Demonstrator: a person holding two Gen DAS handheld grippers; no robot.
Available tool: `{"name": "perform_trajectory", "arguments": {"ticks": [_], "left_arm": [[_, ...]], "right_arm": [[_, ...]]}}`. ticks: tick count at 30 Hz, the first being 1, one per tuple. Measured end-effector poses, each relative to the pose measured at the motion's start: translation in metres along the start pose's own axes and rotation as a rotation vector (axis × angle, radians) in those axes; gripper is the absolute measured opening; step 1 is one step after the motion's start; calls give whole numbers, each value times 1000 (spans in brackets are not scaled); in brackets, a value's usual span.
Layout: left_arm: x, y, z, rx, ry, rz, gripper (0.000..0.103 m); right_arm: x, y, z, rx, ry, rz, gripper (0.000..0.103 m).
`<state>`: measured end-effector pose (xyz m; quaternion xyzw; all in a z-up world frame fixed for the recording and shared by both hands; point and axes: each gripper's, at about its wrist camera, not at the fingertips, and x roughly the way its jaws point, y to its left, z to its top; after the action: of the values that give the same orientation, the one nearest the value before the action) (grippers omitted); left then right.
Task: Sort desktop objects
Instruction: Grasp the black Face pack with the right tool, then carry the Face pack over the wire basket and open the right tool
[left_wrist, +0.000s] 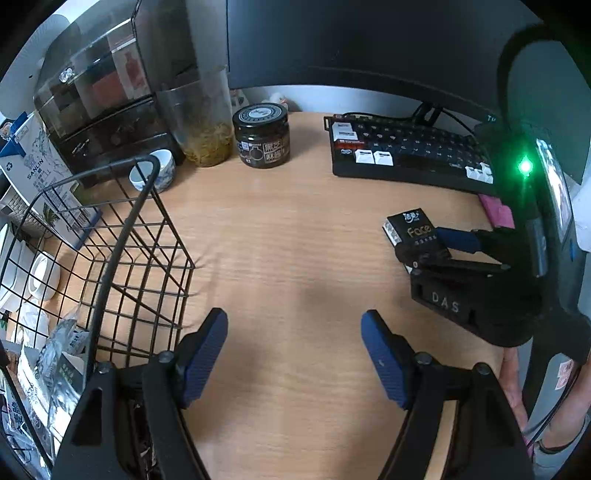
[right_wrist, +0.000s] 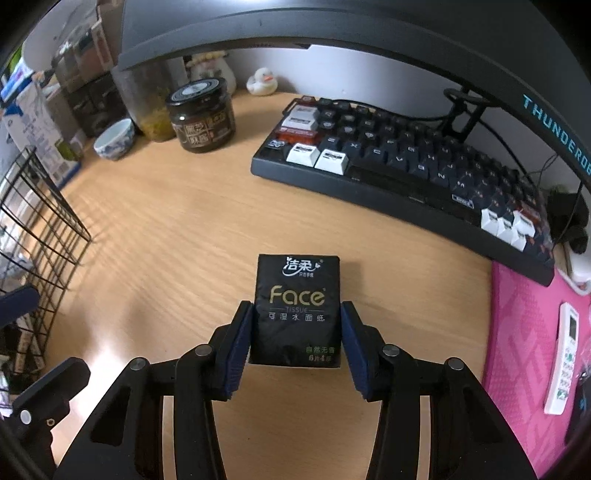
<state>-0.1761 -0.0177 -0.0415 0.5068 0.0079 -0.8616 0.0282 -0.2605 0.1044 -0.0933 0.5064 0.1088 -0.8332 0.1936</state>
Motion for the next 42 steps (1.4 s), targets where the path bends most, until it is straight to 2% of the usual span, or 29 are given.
{"name": "perform_trajectory", "arguments": {"ticks": [6, 14, 17, 22, 27, 33, 39, 42], "left_arm": [[-20, -4, -5, 8, -25, -13, 78], [-94, 0, -12, 0, -164, -17, 78], [-126, 28, -23, -49, -224, 35, 78], [-155, 101, -46, -170, -246, 136, 78], [-168, 165, -69, -265, -240, 220, 78], [-152, 219, -94, -341, -178, 229, 81], [-137, 241, -108, -373, -142, 228, 81], [-140, 241, -110, -371, -150, 226, 81]], "right_arm": [[-29, -3, -6, 23, -33, 13, 46], [-136, 18, -12, -8, -197, 55, 47], [-169, 50, -16, -64, -245, 114, 47], [-194, 120, -21, -177, -284, 209, 47], [-193, 192, -23, -286, -289, 281, 47], [-162, 258, -21, -367, -233, 318, 47], [-143, 278, -23, -390, -227, 312, 49], [-143, 280, -20, -386, -236, 308, 60]]}}
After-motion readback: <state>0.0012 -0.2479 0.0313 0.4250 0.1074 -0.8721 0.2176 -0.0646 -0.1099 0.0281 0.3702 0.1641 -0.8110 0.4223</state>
